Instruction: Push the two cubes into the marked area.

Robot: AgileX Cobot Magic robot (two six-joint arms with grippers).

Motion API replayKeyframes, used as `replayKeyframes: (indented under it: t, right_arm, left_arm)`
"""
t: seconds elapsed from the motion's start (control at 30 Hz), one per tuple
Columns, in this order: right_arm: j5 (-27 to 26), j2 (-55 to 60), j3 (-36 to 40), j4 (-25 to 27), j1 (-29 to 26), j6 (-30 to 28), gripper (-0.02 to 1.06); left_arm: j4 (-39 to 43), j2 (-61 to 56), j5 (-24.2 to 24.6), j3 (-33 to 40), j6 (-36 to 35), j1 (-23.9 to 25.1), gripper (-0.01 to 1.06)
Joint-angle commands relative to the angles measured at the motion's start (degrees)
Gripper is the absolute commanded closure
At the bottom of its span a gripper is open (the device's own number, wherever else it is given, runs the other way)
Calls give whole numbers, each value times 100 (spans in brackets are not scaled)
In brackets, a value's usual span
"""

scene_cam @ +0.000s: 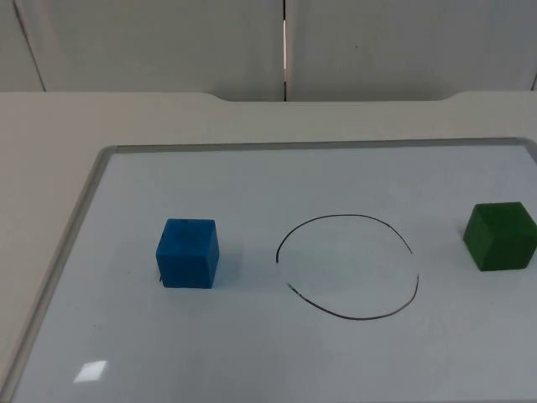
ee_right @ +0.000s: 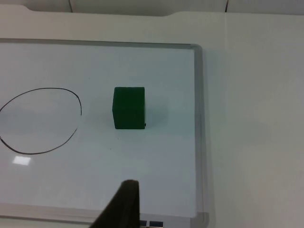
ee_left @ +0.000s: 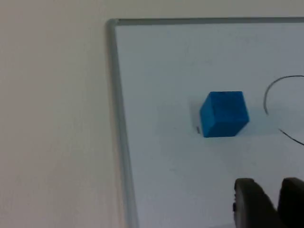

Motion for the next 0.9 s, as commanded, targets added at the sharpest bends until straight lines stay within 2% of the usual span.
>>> replayKeyframes:
  t: [0.0, 0.07, 0.27, 0.4, 0.57, 0.63, 0.7, 0.73, 0.87]
  right_arm:
    - [-45, -18, -6, -6, -38, 5, 0]
    - [-45, -18, -6, -6, -38, 5, 0]
    - [-45, -18, -6, -6, -38, 5, 0]
    - [-45, -18, -6, -6, -38, 5, 0]
    - [-45, -18, -6, -7, -38, 18, 0]
    - [-45, -18, -6, -7, -38, 18, 0]
    - [-45, -18, -6, -7, -38, 18, 0]
    - [-45, -18, -6, -7, -38, 18, 0]
    - [-45, -18, -6, -7, -38, 46, 0]
  left_arm:
    - [-686, 329, -194, -28, 428, 31, 97]
    - [-1057, 752, -236, -28, 591, 31, 105]
    - [-2077, 1912, -257, -28, 1444, 31, 105]
    - [-2281, 2413, -336, -28, 1679, 31, 105]
    - [-3074, 3151, -538, -28, 2276, -156, 105]
    - [-3290, 3401, -825, -28, 2399, -456, 105]
    - [-3289, 3624, -1341, -28, 2399, -888, 105]
    - [-3289, 3624, -1341, -28, 2399, -888, 105]
    - [-3289, 4238, -2361, -53, 2387, -1773, 105]
